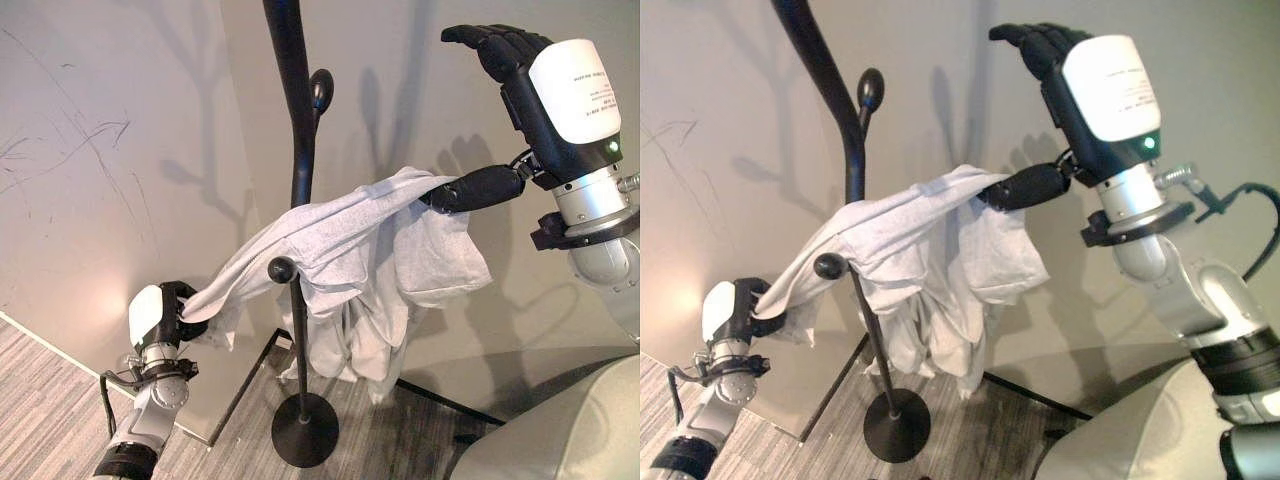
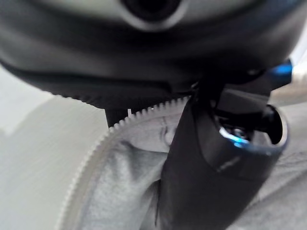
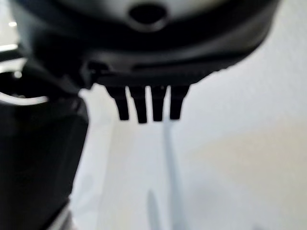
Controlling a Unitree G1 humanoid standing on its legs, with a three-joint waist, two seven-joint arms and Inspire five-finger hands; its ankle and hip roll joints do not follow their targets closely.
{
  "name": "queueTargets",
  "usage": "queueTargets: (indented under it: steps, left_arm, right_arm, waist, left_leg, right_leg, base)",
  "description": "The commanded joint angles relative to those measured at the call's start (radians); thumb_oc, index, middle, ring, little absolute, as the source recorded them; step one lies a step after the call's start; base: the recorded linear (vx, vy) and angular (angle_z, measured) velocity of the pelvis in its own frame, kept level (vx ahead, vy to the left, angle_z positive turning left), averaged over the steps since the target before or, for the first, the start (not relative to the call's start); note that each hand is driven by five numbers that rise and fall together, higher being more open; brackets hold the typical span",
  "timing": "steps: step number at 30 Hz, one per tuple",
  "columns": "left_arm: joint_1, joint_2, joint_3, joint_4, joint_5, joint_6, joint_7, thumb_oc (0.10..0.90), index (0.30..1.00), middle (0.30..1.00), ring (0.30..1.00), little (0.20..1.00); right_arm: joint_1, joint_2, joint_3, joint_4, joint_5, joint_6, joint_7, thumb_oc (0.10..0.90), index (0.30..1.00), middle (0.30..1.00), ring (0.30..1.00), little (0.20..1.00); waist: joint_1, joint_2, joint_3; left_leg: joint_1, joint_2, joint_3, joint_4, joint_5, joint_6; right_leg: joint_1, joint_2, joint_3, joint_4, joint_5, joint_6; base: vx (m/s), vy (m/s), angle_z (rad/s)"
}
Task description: Hang the clothes on the sofa on the clothes rack.
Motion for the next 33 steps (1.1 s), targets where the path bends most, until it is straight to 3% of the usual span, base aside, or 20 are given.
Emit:
queueTargets:
  steps: [1, 10, 21, 22, 23, 24, 33]
  left_arm:
    - [-0.019, 0.069, 0.016, 0.084, -0.026, -0.006, 0.021, 0.400, 0.300, 0.300, 0.300, 0.300]
    - [0.004, -0.055, -0.073, 0.288, -0.056, -0.018, -0.019, 0.400, 0.300, 0.300, 0.300, 0.300]
    - [-0.001, -0.183, -0.120, 0.537, -0.122, -0.028, -0.056, 0.400, 0.300, 0.300, 0.300, 0.300]
    - [0.000, -0.192, -0.119, 0.533, -0.140, -0.032, -0.063, 0.460, 0.389, 0.389, 0.389, 0.389]
    - [0.000, -0.192, -0.120, 0.533, -0.141, -0.032, -0.063, 0.460, 0.389, 0.389, 0.389, 0.389]
    - [0.005, -0.217, -0.112, 0.538, -0.208, -0.045, -0.082, 0.800, 0.900, 0.900, 0.900, 0.900]
    - [0.025, -0.264, -0.091, 0.492, -0.411, -0.069, -0.119, 0.800, 0.900, 0.900, 0.900, 0.900]
  right_arm:
    - [-0.018, 0.020, -0.155, 0.052, 0.057, 0.018, -0.059, 0.800, 0.900, 0.900, 0.900, 0.900]
    - [0.189, 0.152, -0.241, -0.002, 0.054, -0.025, -0.068, 0.800, 0.900, 0.900, 0.900, 0.900]
    - [0.358, 0.319, -0.203, 0.029, 0.093, -0.054, -0.050, 0.800, 0.900, 0.900, 0.900, 0.900]
    - [0.374, 0.331, -0.198, 0.035, 0.092, -0.053, -0.049, 0.800, 0.900, 0.900, 0.900, 0.900]
    - [0.375, 0.331, -0.199, 0.035, 0.092, -0.053, -0.049, 0.800, 0.900, 0.900, 0.900, 0.900]
    - [0.397, 0.356, -0.185, 0.049, 0.087, -0.049, -0.049, 0.800, 0.900, 0.900, 0.900, 0.900]
    - [0.459, 0.451, -0.151, 0.135, 0.106, -0.034, -0.070, 0.800, 0.900, 0.900, 0.900, 0.900]
  waist:
    - [0.022, -0.044, -0.096]
    - [0.011, -0.050, -0.078]
    - [-0.004, -0.042, -0.065]
    - [-0.005, -0.040, -0.065]
    - [-0.005, -0.040, -0.065]
    - [-0.007, -0.037, -0.064]
    - [-0.010, -0.025, -0.065]
  left_leg:
    - [0.024, 0.014, -0.010, 0.004, -0.118, -0.002]
    - [0.029, 0.024, -0.013, 0.004, -0.131, 0.001]
    - [0.042, 0.030, -0.017, 0.004, -0.134, 0.000]
    - [0.042, 0.030, -0.017, 0.004, -0.134, 0.001]
    - [0.042, 0.030, -0.018, 0.004, -0.134, 0.001]
    - [0.043, 0.031, -0.018, 0.004, -0.133, 0.001]
    - [0.045, 0.028, -0.023, 0.004, -0.129, 0.002]
  right_leg:
    - [0.021, -0.126, 0.009, 0.015, -0.083, 0.127]
    - [0.014, -0.115, 0.011, 0.013, -0.088, 0.123]
    - [0.019, -0.111, 0.008, 0.017, -0.092, 0.119]
    - [0.019, -0.110, 0.007, 0.018, -0.093, 0.119]
    - [0.019, -0.110, 0.007, 0.018, -0.093, 0.119]
    - [0.018, -0.110, 0.004, 0.020, -0.093, 0.118]
    - [0.017, -0.109, 0.000, 0.027, -0.094, 0.116]
  base:
    - [0.00, 0.000, 0.00]
    - [0.00, -0.006, 0.00]
    - [0.01, -0.003, 0.00]
    - [0.00, 0.000, 0.00]
    - [0.00, 0.000, 0.00]
    - [0.00, 0.000, 0.00]
    - [0.00, 0.000, 0.00]
